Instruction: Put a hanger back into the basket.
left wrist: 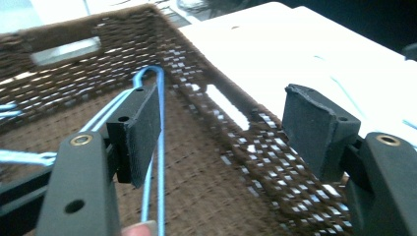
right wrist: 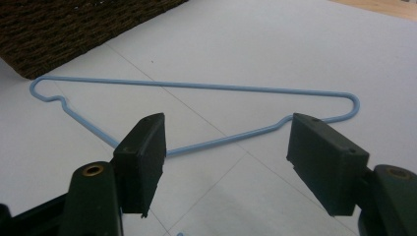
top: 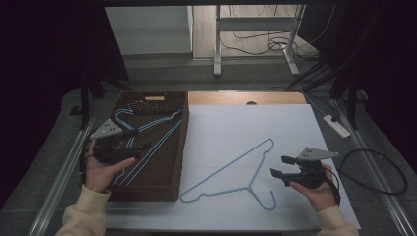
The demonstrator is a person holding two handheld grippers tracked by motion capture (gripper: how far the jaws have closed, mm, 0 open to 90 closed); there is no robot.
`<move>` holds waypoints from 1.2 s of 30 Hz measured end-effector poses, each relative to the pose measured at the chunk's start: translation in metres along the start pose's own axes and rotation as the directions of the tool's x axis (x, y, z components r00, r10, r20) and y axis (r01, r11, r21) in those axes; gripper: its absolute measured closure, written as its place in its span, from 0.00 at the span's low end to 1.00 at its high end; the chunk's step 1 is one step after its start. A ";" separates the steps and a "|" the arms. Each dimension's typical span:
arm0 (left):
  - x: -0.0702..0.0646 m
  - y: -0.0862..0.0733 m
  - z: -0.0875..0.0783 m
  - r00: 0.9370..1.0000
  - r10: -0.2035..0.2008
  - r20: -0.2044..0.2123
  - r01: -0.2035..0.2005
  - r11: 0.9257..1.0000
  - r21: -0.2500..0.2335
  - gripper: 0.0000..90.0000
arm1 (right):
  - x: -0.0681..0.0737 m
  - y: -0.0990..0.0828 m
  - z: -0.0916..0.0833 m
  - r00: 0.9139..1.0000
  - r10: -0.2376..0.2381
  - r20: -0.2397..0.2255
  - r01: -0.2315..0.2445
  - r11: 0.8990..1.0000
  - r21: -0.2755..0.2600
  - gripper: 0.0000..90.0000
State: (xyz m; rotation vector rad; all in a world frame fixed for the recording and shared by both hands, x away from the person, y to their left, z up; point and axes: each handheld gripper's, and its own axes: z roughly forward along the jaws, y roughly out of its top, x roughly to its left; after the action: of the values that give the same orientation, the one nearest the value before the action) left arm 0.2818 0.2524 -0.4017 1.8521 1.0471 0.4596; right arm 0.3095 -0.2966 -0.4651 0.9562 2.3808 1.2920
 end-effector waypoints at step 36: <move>-0.050 -0.025 0.016 0.991 0.046 0.123 -0.046 0.999 -0.001 0.34 | 0.001 -0.001 0.001 1.000 -0.004 0.006 0.004 1.000 0.002 0.34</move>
State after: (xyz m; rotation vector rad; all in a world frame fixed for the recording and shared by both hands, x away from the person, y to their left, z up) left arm 0.2532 0.2080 -0.4253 1.8849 0.9241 0.3660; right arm 0.3089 -0.2953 -0.4661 0.9545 2.3791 1.2840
